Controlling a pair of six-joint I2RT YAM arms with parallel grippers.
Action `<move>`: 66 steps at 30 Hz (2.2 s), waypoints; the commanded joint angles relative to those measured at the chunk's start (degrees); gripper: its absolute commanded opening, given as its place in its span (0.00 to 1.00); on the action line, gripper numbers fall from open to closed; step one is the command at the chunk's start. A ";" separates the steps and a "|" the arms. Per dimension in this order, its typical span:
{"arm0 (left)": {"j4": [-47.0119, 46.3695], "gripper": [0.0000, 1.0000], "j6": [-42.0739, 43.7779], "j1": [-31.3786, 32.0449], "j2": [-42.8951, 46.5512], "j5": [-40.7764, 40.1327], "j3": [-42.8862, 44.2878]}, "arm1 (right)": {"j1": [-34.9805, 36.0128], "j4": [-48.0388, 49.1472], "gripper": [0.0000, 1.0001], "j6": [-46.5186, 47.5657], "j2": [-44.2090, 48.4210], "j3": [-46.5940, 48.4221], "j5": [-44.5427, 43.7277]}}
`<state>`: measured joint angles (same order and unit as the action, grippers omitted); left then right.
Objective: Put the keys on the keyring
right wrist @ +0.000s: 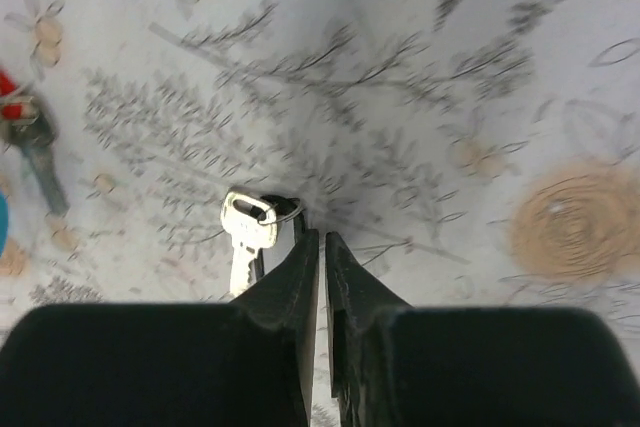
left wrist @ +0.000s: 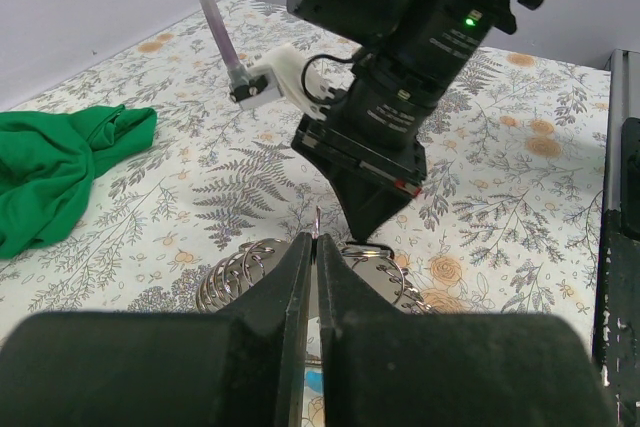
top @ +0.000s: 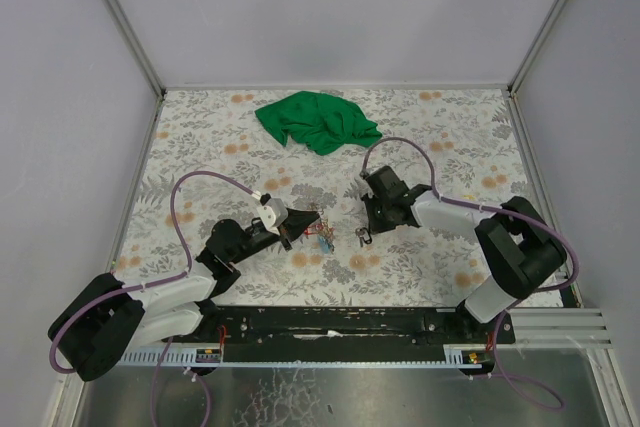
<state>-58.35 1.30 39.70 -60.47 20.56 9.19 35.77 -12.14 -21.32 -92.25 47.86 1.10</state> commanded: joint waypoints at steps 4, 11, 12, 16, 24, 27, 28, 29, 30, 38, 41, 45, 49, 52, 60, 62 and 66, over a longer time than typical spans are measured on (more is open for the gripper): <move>-4.32 0.00 -0.10 -0.31 0.02 0.16 0.02 | 4.91 -0.89 0.16 -3.51 3.84 -0.71 1.37; -4.06 0.00 0.23 -0.24 0.69 0.02 -0.07 | 4.35 1.51 0.25 12.68 9.59 -3.68 -1.30; -3.93 0.00 0.32 -0.28 0.75 -0.03 -0.10 | 2.89 1.56 0.25 14.20 9.70 -3.28 2.93; -3.17 0.00 0.58 -0.31 1.30 -0.33 -0.04 | 0.71 1.74 0.32 18.03 7.85 -1.35 8.11; -2.91 0.00 0.87 -0.27 1.71 -0.62 -0.12 | 0.71 -2.19 0.37 23.63 0.56 3.92 11.72; -2.91 0.00 0.88 -0.31 1.77 -0.60 -0.14 | 0.71 -0.81 0.38 23.92 -0.51 4.25 12.85; -2.91 0.00 0.88 -0.25 1.76 -0.60 -0.14 | 0.71 -0.36 0.38 23.92 -0.75 4.37 12.98; -2.85 0.00 0.90 -0.29 1.82 -0.58 -0.16 | 0.75 -0.08 0.39 24.16 -1.14 4.62 13.35; -2.83 0.00 0.90 -0.26 1.86 -0.55 -0.18 | 0.71 0.07 0.39 24.53 -1.53 4.85 13.89; -2.57 0.00 0.94 -0.21 2.10 -0.65 -0.19 | 0.71 1.26 0.41 27.24 -4.82 5.79 17.48; -2.57 0.00 0.98 -0.31 2.15 -0.62 -0.15 | 0.71 1.46 0.40 27.34 -5.32 6.03 17.49; -2.50 0.00 0.96 -0.31 2.23 -0.49 -0.14 | 0.71 1.22 0.40 28.48 -5.53 6.31 19.19; -2.43 0.00 0.98 -0.29 2.30 -0.45 -0.14 | 0.71 0.85 0.41 30.14 -5.56 6.91 20.72; -2.42 0.00 0.98 -0.28 2.34 -0.41 -0.14 | 0.71 -0.09 0.43 32.17 -5.52 7.76 22.03; -2.23 0.00 0.94 -0.31 2.56 -0.36 -0.16 | 0.71 -1.48 0.40 33.27 -8.23 10.02 20.98; -2.23 0.00 0.98 -0.27 2.60 -0.42 -0.14 | 0.71 -1.33 0.38 32.82 -8.30 9.84 20.75; -2.35 0.00 0.89 -0.31 2.42 -0.18 -0.12 | 0.73 -1.44 0.32 31.67 -7.67 9.42 19.36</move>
<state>-56.95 1.34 39.70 -59.05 20.56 9.17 36.49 -12.53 10.74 -100.29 56.10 20.88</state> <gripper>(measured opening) 0.009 0.342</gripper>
